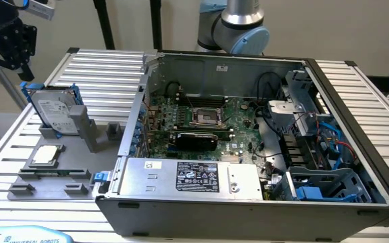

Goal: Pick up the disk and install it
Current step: 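Pick up the disk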

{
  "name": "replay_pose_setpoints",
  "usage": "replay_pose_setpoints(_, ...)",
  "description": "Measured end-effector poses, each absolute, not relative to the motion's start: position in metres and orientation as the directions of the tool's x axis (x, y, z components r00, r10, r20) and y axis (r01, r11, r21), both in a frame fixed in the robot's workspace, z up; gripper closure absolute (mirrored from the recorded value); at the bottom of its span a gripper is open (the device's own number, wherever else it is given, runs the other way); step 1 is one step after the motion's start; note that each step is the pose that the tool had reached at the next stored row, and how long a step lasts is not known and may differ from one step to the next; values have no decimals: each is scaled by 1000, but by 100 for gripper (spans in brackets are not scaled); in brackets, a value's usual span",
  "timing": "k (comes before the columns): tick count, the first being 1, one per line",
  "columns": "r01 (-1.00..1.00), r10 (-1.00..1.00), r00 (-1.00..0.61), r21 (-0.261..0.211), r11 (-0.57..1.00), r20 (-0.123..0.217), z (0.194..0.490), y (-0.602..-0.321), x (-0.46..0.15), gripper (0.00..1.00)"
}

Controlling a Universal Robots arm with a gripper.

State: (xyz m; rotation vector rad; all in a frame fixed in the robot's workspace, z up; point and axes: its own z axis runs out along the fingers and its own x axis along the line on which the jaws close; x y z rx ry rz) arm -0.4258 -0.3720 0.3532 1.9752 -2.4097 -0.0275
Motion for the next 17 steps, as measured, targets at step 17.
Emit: replay_pose_setpoints(17, -999, -999, -42, 27, 42, 8, 348, -371, -422, 89)
